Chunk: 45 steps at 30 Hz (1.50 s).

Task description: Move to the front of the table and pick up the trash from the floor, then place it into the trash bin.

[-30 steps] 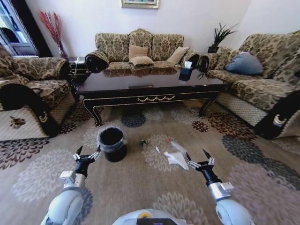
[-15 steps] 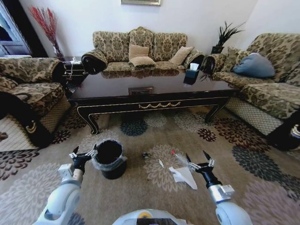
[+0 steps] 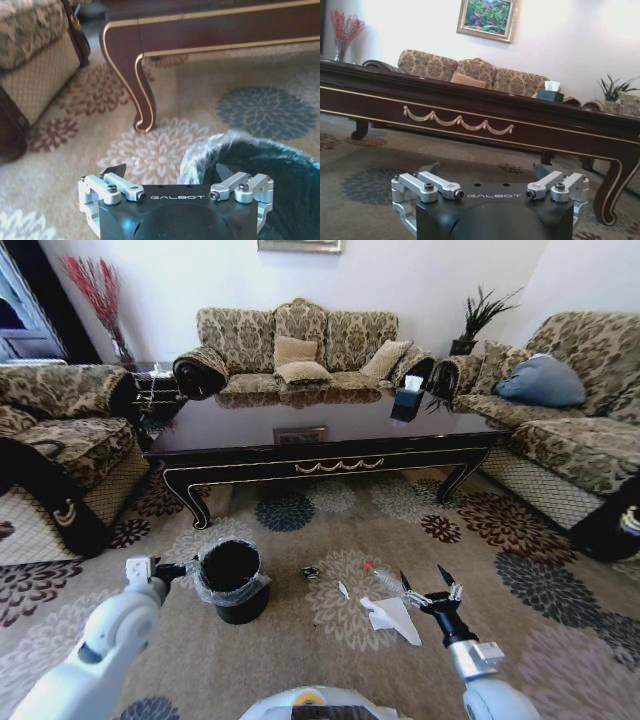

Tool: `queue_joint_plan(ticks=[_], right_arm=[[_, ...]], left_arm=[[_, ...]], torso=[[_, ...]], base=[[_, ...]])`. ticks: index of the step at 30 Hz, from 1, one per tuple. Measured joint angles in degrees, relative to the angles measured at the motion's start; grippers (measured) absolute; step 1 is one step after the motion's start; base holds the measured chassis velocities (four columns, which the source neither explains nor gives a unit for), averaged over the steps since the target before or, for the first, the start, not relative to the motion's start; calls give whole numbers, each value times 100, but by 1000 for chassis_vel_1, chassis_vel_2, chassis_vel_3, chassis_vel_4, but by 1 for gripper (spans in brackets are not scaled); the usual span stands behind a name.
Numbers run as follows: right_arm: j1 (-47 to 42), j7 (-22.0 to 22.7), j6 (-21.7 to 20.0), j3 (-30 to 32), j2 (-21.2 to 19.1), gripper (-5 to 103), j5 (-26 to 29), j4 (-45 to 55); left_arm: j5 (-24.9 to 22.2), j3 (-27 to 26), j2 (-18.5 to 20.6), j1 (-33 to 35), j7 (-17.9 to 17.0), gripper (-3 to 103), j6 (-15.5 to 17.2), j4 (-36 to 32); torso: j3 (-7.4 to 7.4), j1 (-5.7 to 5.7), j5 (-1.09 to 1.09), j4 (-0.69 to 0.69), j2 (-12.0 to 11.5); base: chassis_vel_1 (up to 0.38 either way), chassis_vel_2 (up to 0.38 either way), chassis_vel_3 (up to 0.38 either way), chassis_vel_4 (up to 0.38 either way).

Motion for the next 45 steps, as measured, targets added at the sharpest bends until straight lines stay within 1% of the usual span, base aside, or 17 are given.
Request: queue_joint_plan(ticks=[3, 5, 6, 19, 22, 23, 24, 26, 30, 33, 35, 38, 40, 41, 42, 44, 45], right_arm=[[70, 5, -11, -61, -68, 100, 6, -8], [101, 8, -21, -96, -123, 100, 13, -49], [100, 8, -21, -98, -131, 100, 17, -66], [101, 8, -24, -157, -95, 100, 22, -96], [89, 9, -26, -146, -94, 100, 18, -96], [89, 9, -26, -146, -94, 100, 18, -96], [87, 9, -26, -141, -95, 100, 18, -96], [85, 11, -26, -127, -101, 100, 21, -108], [82, 14, -26, -137, -95, 100, 17, -125], [93, 19, -27, -185, -72, 100, -7, -134], [97, 21, -29, -190, -69, 100, -9, -134], [110, 26, -31, -191, -85, 100, -4, -149], [111, 26, -31, -191, -92, 100, -2, -153], [121, 28, -31, -191, -121, 100, 3, -169], [144, 35, -32, -195, -144, 100, 10, -183], [155, 43, -33, -203, -143, 100, 16, -187], [157, 51, -34, -212, -132, 100, 17, -190]], left_arm=[[-225, -2, -40, 1, -112, 100, -9, 96], [-584, 20, -117, -33, -350, 100, -22, 234], [-639, 62, -150, -78, -424, 100, -29, 322], [-1063, 757, -307, -763, -907, 101, -62, 775], [-1351, 980, -370, -960, -1193, 98, -67, 920], [-1351, 980, -370, -960, -1193, 98, -67, 920], [-1427, 1006, -378, -1000, -1248, 95, -67, 963], [-1718, 1117, -378, -1138, -1418, 101, -70, 1115], [-1923, 1254, -352, -1281, -1523, 98, -72, 1251], [-2245, 1386, -353, -1364, -1729, 87, -74, 1373], [-2324, 1399, -367, -1367, -1777, 87, -75, 1411], [-2518, 1407, -413, -1367, -1917, 71, -76, 1496], [-2536, 1407, -417, -1367, -1932, 71, -76, 1500], [-2602, 1407, -433, -1370, -1985, 60, -77, 1508], [-2650, 1399, -442, -1381, -2021, 54, -77, 1510], [-2671, 1386, -442, -1389, -2036, 54, -78, 1510], [-2698, 1369, -434, -1388, -2054, 49, -79, 1511]], torso=[[0, 0, 3, 5, 0], [0, 0, 2, 7, 0], [0, 0, 2, 3, 0], [0, 0, 3, 2, 1], [0, 0, 3, 3, 1], [0, 0, 3, 3, 1], [0, 0, 3, 2, 1], [0, 0, 3, 3, 1], [0, 0, 3, 3, 1], [0, 0, 3, 2, 1], [0, 0, 3, 3, 1], [0, 0, 3, 3, 1], [0, 0, 3, 3, 1], [0, 0, 2, 3, 1], [0, 0, 2, 3, 1], [0, 0, 3, 3, 1], [0, 0, 3, 3, 1]], base=[[0, 0, 0, 0], [0, 0, 0, 0], [0, 0, 0, 0], [0, 0, 0, 0], [0, 0, 0, 0], [0, 0, 0, 0], [0, 0, 0, 0], [0, 0, 0, 0], [0, 0, 0, 0], [0, 0, 0, 0], [0, 0, 0, 0], [0, 0, 0, 0], [0, 0, 0, 0], [0, 0, 0, 0], [0, 0, 0, 0], [0, 0, 0, 0], [0, 0, 0, 0]])
